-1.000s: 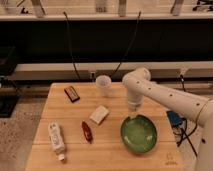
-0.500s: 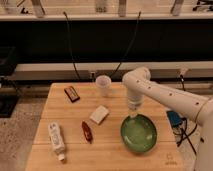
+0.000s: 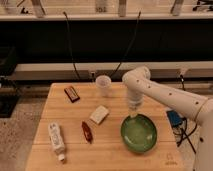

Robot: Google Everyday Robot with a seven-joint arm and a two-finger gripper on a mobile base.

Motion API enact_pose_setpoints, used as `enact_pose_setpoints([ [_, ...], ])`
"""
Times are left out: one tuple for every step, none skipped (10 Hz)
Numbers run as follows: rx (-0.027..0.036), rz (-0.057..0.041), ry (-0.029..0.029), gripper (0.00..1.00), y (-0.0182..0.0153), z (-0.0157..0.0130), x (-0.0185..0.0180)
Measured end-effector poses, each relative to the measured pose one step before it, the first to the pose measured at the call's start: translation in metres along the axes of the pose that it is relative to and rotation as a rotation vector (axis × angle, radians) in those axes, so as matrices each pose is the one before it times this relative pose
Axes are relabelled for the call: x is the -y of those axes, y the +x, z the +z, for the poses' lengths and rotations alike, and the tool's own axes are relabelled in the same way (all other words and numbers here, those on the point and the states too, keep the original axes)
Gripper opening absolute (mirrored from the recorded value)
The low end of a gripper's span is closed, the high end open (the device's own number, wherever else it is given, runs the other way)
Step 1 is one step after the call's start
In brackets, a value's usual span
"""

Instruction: Drag the ceramic bowl in a circle

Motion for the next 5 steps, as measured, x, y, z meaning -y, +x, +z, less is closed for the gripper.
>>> enact_pose_setpoints([
  [-0.00064, -0.00281, -0.00124, 0.00, -0.00120, -0.00025, 0.00091],
  [-0.00055, -0.00123, -0.00069, 0.00, -0.00049, -0.00004, 0.00023],
  [-0.00087, -0.00042, -0.00026, 0.00, 0.00014, -0.00007, 0.00008],
  [-0.00110, -0.00009, -0.00039, 0.00, 0.00028, 0.00019, 0.00046],
  [-0.00186, -0.00105, -0.00035, 0.00, -0.00003, -0.00006, 0.00092],
])
